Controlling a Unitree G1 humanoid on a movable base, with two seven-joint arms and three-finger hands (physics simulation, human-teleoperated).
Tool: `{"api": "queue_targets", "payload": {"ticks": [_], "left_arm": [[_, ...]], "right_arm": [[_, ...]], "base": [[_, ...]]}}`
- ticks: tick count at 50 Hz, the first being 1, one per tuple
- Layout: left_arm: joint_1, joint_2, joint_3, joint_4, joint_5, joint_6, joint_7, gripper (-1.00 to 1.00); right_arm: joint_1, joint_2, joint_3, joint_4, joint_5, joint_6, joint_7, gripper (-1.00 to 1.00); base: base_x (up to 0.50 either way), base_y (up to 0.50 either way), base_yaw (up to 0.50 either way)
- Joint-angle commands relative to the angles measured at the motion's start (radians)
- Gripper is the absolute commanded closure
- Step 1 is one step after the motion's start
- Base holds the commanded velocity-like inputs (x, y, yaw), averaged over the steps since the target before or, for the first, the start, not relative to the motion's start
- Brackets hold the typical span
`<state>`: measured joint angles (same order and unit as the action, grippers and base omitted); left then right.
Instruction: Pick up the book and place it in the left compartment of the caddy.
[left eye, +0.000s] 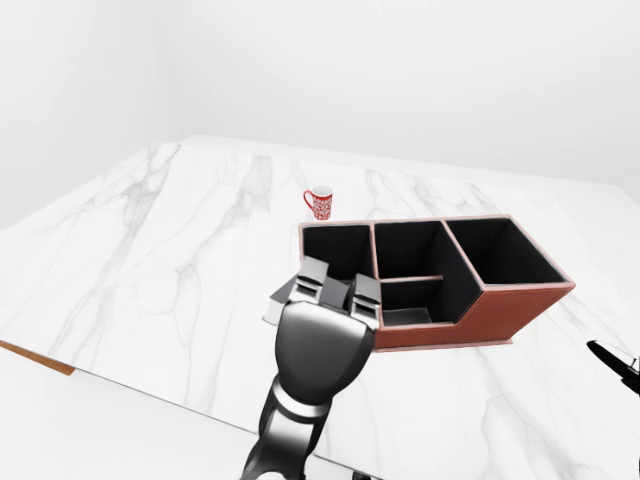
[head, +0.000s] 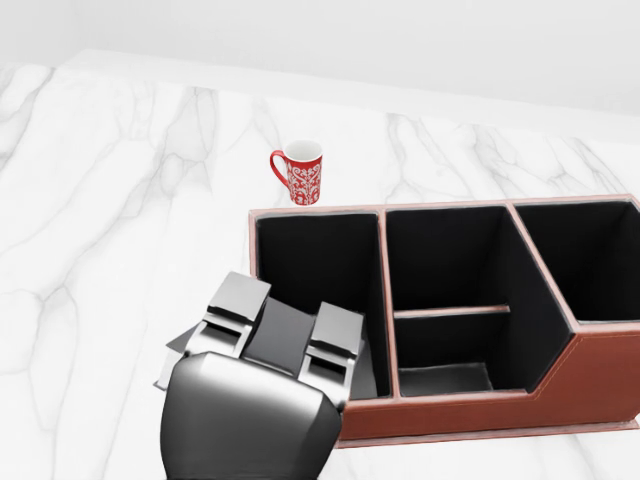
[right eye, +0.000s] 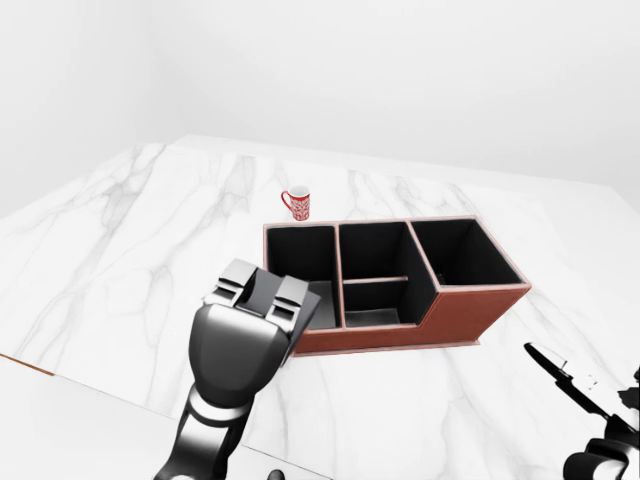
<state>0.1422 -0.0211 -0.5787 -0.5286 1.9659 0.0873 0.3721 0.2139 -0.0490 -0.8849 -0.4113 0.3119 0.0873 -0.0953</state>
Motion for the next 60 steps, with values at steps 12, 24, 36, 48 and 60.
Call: {"api": "queue_targets", "payload": {"ticks": [12,24,36,48,60], "left_arm": [[-0.214,-0.067,0.013,0.108,0.006,0.000,-0.151,1.00],[-0.359,-0.023,-0.063,0.199,0.006,0.000,-0.255,1.00],[-0.438,-0.072,-0.006,0.368,0.006,0.000,-0.331,1.00],[-0.509,-0.051,-0.004,0.430,0.006,0.000,-0.366,1.00],[-0.534,-0.095,0.047,0.510,0.006,0.000,-0.364,1.00]], "right_arm": [[-0.001,-0.002,0.008,0.013,-0.008,0.000,0.001,-1.00],[-0.001,-0.002,0.008,0.016,-0.008,0.000,0.002,-1.00],[0.002,0.003,0.006,0.001,-0.008,0.000,0.008,-1.00],[0.001,0.003,0.009,0.011,-0.011,0.000,0.009,-1.00],[0.003,0.004,0.009,0.004,-0.015,0.000,0.007,-1.00]], "base": [[0.00,0.00,0.00],[0.00,0.00,0.00],[0.00,0.00,0.00],[0.00,0.00,0.00],[0.00,0.00,0.00]]}}
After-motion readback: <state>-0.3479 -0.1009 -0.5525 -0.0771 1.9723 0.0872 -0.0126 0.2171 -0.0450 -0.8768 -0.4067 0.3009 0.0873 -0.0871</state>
